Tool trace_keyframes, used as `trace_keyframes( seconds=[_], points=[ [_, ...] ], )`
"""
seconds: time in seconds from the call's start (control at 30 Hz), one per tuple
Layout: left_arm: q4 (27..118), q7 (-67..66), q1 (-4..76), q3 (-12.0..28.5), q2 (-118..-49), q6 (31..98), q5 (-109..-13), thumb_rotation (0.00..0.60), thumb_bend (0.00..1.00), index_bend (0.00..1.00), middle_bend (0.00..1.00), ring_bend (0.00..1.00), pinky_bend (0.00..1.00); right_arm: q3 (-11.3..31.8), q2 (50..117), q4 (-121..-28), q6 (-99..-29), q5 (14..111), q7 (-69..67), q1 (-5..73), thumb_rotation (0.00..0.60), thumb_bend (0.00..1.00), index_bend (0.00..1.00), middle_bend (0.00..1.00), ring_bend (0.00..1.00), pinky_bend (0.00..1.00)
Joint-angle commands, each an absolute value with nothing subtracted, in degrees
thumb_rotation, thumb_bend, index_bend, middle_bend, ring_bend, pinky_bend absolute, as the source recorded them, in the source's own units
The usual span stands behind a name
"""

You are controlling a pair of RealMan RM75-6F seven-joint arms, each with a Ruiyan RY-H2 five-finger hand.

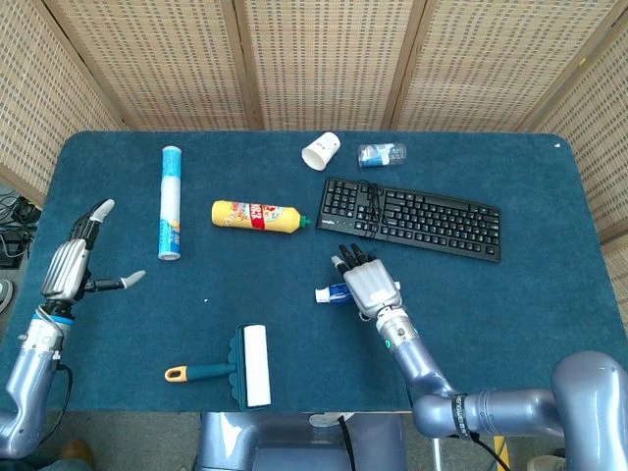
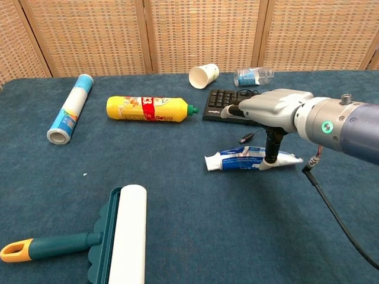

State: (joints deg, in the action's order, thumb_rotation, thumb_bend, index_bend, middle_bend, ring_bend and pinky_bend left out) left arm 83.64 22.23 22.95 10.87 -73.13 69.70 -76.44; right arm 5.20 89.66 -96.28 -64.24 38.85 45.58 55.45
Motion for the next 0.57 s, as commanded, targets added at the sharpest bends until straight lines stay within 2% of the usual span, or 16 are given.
trace_keyframes(
  seconds=[0.03, 0.13, 0.23, 0.4, 0.57],
  points=[
    [84.35, 18.62, 21.03, 9.48, -71.78, 72.66, -77.85, 0.514, 0.0, 0.0, 0.0, 0.0, 0.0, 5.5, 84.48, -101.94, -68.06, 46.21, 39.67, 51.7, 0.6, 0.0, 0.0, 0.01, 0.0, 0.17],
    [85.86, 15.86, 19.31, 8.41, -70.37, 74.81, -78.53, 0.516, 0.0, 0.0, 0.0, 0.0, 0.0, 3.01, 79.87, -103.79, -72.67, 57.29, 32.91, 46.9, 0.6, 0.0, 0.0, 0.0, 0.0, 0.06],
    [86.98, 13.45, 17.17, 7.24, -69.3, 77.55, -79.32, 0.524, 0.0, 0.0, 0.0, 0.0, 0.0, -0.07, 76.68, -101.53, -79.63, 68.18, 25.06, 41.05, 0.6, 0.0, 0.0, 0.0, 0.0, 0.0],
    [88.35, 9.37, 14.0, 5.52, -67.89, 81.81, -80.83, 0.562, 0.0, 0.0, 0.0, 0.0, 0.0, -3.63, 74.03, -95.44, -87.52, 76.89, 14.88, 32.96, 0.6, 0.0, 0.0, 0.0, 0.0, 0.0],
    [89.55, 7.1, 11.95, 4.66, -67.29, 85.1, -82.46, 0.6, 0.0, 0.0, 0.0, 0.0, 0.0, -5.75, 73.66, -91.46, -90.88, 79.73, 11.08, 27.48, 0.6, 0.0, 0.0, 0.0, 0.0, 0.0]
  ],
)
